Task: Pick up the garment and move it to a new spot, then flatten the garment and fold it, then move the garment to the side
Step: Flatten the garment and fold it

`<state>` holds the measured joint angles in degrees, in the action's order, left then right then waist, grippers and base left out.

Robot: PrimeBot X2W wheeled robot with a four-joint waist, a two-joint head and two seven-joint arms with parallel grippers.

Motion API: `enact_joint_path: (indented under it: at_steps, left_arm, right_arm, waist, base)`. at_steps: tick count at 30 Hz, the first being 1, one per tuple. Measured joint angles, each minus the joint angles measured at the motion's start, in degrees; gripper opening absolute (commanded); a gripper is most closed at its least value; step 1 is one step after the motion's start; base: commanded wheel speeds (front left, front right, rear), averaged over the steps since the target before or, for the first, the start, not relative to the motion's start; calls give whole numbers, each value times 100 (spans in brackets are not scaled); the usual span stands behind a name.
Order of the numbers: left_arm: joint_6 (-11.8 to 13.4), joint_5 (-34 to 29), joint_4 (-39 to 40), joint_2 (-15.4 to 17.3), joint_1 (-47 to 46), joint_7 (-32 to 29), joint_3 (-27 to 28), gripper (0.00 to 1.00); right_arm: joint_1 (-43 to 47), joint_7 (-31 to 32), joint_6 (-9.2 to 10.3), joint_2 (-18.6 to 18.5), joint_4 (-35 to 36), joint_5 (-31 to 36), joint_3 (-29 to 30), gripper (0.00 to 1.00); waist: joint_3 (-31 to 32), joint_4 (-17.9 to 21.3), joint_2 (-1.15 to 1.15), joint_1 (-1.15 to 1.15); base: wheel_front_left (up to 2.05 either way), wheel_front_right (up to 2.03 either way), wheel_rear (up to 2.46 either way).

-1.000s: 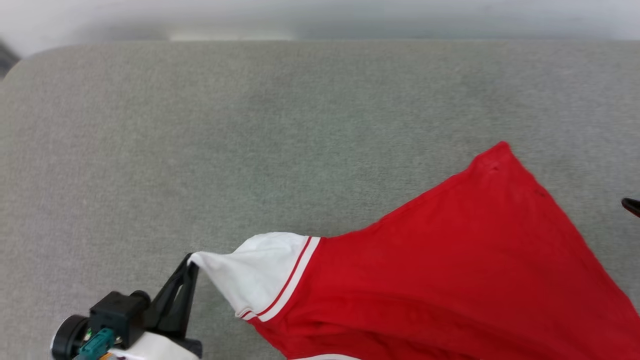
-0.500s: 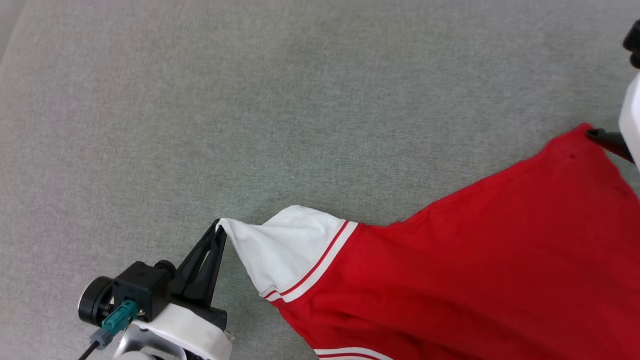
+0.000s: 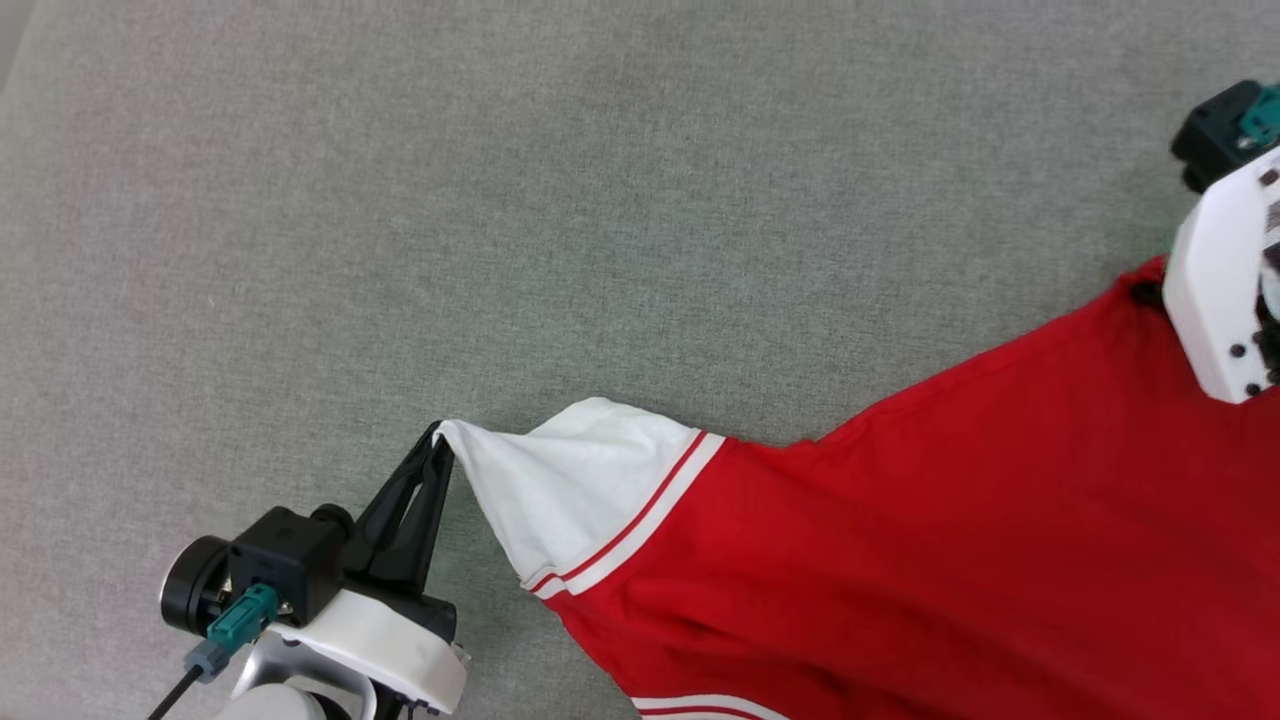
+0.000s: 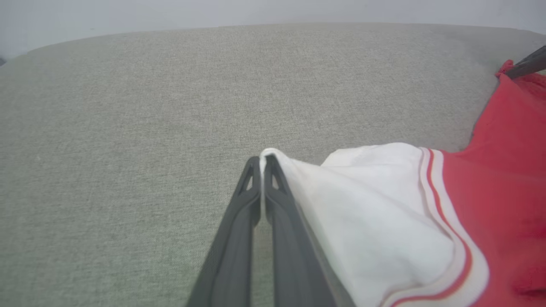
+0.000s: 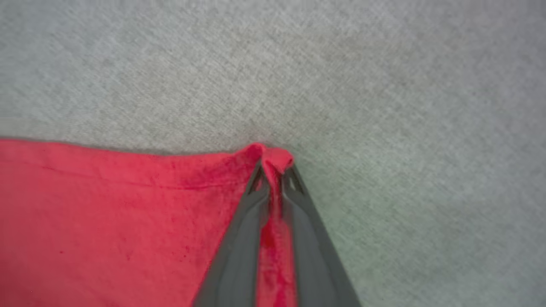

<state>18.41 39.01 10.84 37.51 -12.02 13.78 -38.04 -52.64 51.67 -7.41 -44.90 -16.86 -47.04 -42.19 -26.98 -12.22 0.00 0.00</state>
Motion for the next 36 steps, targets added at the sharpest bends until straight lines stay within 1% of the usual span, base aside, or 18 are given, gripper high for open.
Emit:
enact_joint_path:
  at_steps: [2, 5, 7, 12, 16, 19, 21, 25, 27, 31, 34, 36]
  left_arm:
    - [-11, 7, -33, 13, 7, 4, 16, 0]
    - [-35, 18, -81, 55, 14, 19, 58, 0]
    - [-33, 16, -98, 159, 33, 25, 112, 0]
    - [-34, 15, 23, 400, -40, -42, 275, 0]
    - [-60, -12, 156, 559, -412, -163, 437, 0]
    - [-122, -103, 231, 632, -891, -311, 543, 0]
    - [-181, -112, 252, 631, -1282, -414, 619, 0]
    - [-420, -260, 181, 659, -2257, -690, 712, 0]
    - [-550, -360, 22, 683, -2759, -817, 757, 0]
    - [-893, -452, -299, 680, -3790, -1038, 849, 0]
    - [-1140, -459, -560, 553, -4548, -1188, 864, 0]
    - [-1261, -491, -770, 441, -5086, -1256, 883, 0]
  right_arm:
    - [-9, -299, -9, 35, -47, -59, -65, 0]
    - [-30, -732, -9, -10, -30, -154, -143, 0]
    - [-79, -1018, -9, -97, 115, -186, -277, 0]
    - [-126, -1840, -10, -311, 439, -342, -300, 0]
    - [-162, -2397, -9, -376, 616, -387, -167, 0]
    - [-286, -2730, -10, -359, 704, -313, -14, 0]
    - [-405, -2982, -9, -271, 705, -189, 175, 0]
    - [-664, -3232, -10, -14, 692, 74, 490, 0]
    - [-826, -3317, -10, 141, 666, 254, 652, 0]
    - [-1264, -3410, -9, 469, 536, 610, 1048, 0]
    - [-1669, -3445, -10, 738, 408, 888, 1298, 0]
    - [-1997, -3461, -10, 894, 307, 1103, 1454, 0]
  waist:
    - [100, 47, 0, 0]
    - [300, 123, 0, 0]
    - [454, 188, 0, 0]
    - [848, 390, 0, 0]
    - [1074, 617, 0, 0]
    - [1176, 795, 0, 0]
    - [1201, 905, 0, 0]
    - [1107, 1057, 0, 0]
    - [1008, 1105, 0, 0]
    - [760, 1189, 0, 0]
    - [558, 1230, 0, 0]
    - [421, 1242, 0, 0]
  base:
    - [0, 0, 0]
    - [0, 0, 0]
    - [0, 0, 0]
    - [0, 0, 0]
    - [0, 0, 0]
    - [0, 0, 0]
    - [0, 0, 0]
    - [0, 0, 0]
    - [0, 0, 0]
    - [0, 0, 0]
    - [0, 0, 0]
    - [0, 0, 0]
